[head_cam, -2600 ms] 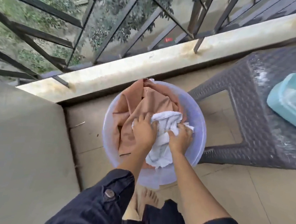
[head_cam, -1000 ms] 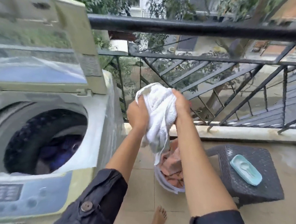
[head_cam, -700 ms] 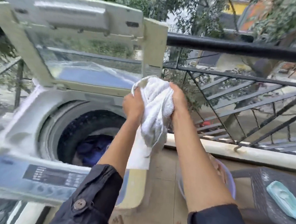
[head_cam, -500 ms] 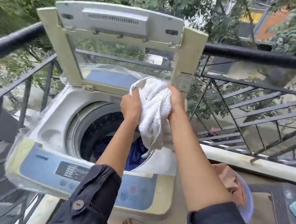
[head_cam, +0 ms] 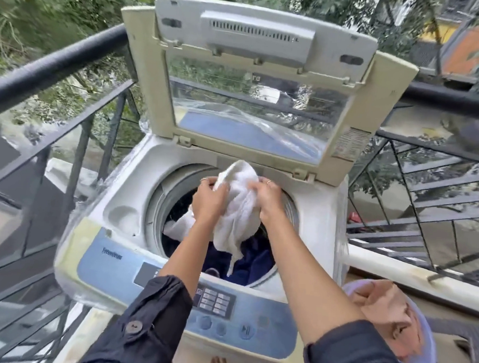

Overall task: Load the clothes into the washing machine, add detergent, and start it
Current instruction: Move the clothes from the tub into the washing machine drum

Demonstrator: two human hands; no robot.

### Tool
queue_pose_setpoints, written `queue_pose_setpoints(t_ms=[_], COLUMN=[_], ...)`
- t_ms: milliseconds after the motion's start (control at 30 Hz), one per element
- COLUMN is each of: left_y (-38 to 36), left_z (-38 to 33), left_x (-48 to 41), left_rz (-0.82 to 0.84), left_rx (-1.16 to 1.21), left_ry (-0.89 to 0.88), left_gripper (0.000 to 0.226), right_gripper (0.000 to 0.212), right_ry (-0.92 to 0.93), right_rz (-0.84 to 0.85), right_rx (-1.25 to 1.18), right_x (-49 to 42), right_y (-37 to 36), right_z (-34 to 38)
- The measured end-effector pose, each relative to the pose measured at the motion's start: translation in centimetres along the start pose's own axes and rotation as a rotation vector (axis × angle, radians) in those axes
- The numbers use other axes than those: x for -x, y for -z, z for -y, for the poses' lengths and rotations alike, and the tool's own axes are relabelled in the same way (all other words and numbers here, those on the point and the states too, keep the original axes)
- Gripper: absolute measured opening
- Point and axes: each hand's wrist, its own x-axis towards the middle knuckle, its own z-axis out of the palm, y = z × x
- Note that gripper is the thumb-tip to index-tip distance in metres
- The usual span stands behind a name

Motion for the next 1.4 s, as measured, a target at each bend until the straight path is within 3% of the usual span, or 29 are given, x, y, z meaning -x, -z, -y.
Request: queue_pose_setpoints(t_ms=[133, 367, 700, 1033, 1400], left_y=[-0.5, -2.0, -8.5, -19.1, -35.6], left_z=[1.3, 1.6, -1.1, -5.2, -5.1], left_x=[-0.1, 0.2, 3.7, 10.9, 20.9], left_rz=[0.005, -0.079, -0.072, -0.031, 0.118], left_rx=[0.019, 0.033, 0.131, 0.196, 0.158], left_ry=[0.047, 0.061, -0.055, -0.181, -0.198], left_gripper=[0.029, 0.029, 0.021, 0.019, 0.025], right_gripper=[0.022, 0.021, 0.018, 0.023, 0.017], right_ry=[-0.093, -0.094, 0.063, 0.197, 0.236], right_rz=[0.022, -0.026, -0.041, -0.112, -0.301], right_rx=[0.258, 0.209, 0.123, -0.023, -0.008], right_x=[-0.5, -0.2, 0.7, 1.2, 1.9], right_y=[0.0, 2.0, 8.4, 20.6, 40.7], right_z=[-3.0, -3.9, -0.8, 2.0, -0.5])
